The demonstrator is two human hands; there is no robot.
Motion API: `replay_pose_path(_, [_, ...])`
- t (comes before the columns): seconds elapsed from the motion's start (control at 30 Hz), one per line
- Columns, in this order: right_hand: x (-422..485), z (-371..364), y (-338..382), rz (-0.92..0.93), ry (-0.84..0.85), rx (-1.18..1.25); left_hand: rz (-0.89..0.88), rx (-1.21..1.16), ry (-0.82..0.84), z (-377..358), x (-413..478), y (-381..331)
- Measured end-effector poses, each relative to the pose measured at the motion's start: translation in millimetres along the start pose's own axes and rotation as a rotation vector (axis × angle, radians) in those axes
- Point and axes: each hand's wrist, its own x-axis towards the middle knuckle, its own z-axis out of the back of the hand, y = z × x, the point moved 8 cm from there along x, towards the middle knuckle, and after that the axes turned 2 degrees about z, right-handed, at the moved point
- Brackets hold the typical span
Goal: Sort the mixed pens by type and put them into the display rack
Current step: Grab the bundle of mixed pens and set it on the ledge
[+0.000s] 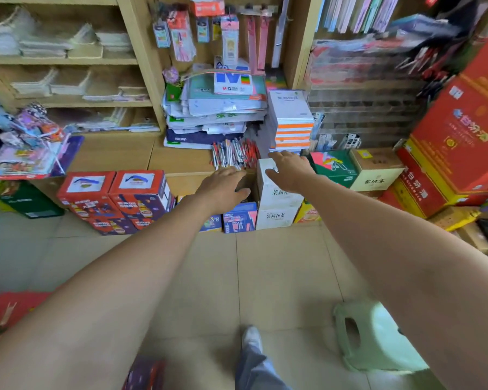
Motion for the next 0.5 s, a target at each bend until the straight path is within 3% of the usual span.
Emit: replay_pose_path(0.5, [243, 27, -21, 0.051, -0.007, 0.036, 0.043, -0.036, 0.025, 67, 218, 79])
